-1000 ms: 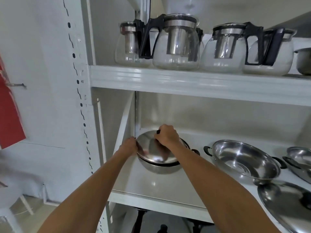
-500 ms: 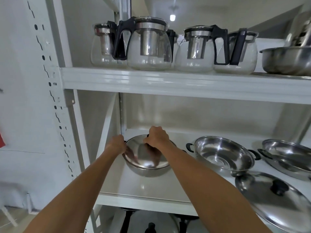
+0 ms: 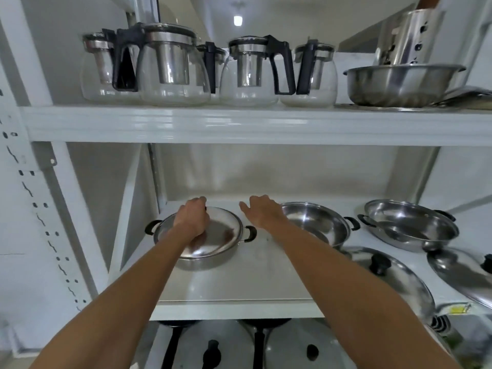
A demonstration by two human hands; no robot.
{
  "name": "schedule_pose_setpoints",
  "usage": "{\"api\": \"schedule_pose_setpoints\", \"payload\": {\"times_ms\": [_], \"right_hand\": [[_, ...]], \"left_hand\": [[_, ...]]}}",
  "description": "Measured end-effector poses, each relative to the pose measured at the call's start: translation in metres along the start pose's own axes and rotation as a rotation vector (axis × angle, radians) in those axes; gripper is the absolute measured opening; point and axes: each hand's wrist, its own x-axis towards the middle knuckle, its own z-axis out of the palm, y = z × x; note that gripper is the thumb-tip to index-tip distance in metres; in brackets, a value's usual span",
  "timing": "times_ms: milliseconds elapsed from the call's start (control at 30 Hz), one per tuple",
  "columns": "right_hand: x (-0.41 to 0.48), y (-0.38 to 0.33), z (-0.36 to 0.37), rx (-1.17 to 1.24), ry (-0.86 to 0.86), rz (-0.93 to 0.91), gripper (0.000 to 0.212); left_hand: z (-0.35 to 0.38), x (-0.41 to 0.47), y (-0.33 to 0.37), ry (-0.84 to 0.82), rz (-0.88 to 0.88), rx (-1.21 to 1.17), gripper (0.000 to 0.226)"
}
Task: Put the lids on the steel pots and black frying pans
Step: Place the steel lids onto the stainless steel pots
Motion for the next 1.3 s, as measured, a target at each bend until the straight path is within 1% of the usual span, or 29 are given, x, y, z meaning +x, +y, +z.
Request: {"api": "schedule_pose_setpoints", "payload": {"times_ms": [67,133,200,267,367,400,467,567,633,700,733,800,900,967,1033,1133,1233,1300], "right_hand": [[-0.013,0.036,-0.015,-0.008,0.025,0.018,0.051],[-0.027,0.074,-0.033,-0.024,0.033,0.03,0.043],[-0.041,0.114,-0.051,-0.086,0.043,0.052,0.038],[-0.055,0.152,-0.064,-0.147,0.03,0.086,0.031],[-0.081,0.205,-0.074,-0.231,-0.055,0.114,0.02],[-0.089,0.22,-0.075,-0.272,-0.082,0.125,0.02],[-0.102,0.246,-0.075,-0.354,-0.155,0.149,0.028],[-0.114,0.271,-0.069,-0.375,-0.344,0.2,0.043],[-0.117,0.28,-0.065,-0.297,-0.413,0.209,0.043],[-0.121,0.283,-0.067,-0.227,-0.376,0.174,0.03],[-0.122,0.283,-0.067,-0.211,-0.353,0.163,0.026],[-0.123,0.284,-0.068,-0.179,-0.364,0.156,0.023],[-0.127,0.285,-0.074,-0.14,-0.393,0.164,0.029],[-0.131,0.285,-0.082,-0.16,-0.415,0.174,0.03],[-0.135,0.285,-0.093,-0.185,-0.422,0.188,0.028],[-0.139,0.281,-0.112,-0.173,-0.432,0.221,0.033],[-0.15,0.269,-0.137,-0.189,-0.381,0.235,0.041],[-0.158,0.257,-0.154,-0.217,-0.369,0.226,0.04]], "left_hand": [[0.01,-0.006,0.032,-0.012,0.028,0.043,0.039],[0.018,-0.013,0.063,-0.016,0.023,0.137,0.041],[0.023,-0.019,0.094,-0.03,0.018,0.159,0.044],[0.029,-0.026,0.122,-0.086,0.035,0.097,0.043],[0.038,-0.043,0.16,-0.149,0.085,-0.057,0.039],[0.041,-0.05,0.172,-0.173,0.106,-0.085,0.039],[0.047,-0.064,0.196,-0.237,0.15,-0.105,0.04],[0.059,-0.078,0.224,-0.318,0.214,-0.122,0.047],[0.07,-0.079,0.233,-0.337,0.234,-0.104,0.042],[0.075,-0.08,0.239,-0.35,0.231,-0.085,0.04],[0.076,-0.081,0.241,-0.352,0.235,-0.074,0.037],[0.075,-0.083,0.244,-0.357,0.239,-0.06,0.034],[0.075,-0.081,0.241,-0.359,0.224,-0.06,0.024],[0.076,-0.08,0.238,-0.363,0.215,-0.06,0.02],[0.074,-0.085,0.239,-0.355,0.213,-0.048,0.019],[0.071,-0.093,0.24,-0.341,0.213,-0.048,0.02],[0.069,-0.102,0.238,-0.324,0.201,-0.09,0.026],[0.069,-0.111,0.238,-0.318,0.213,-0.103,0.024]]}}
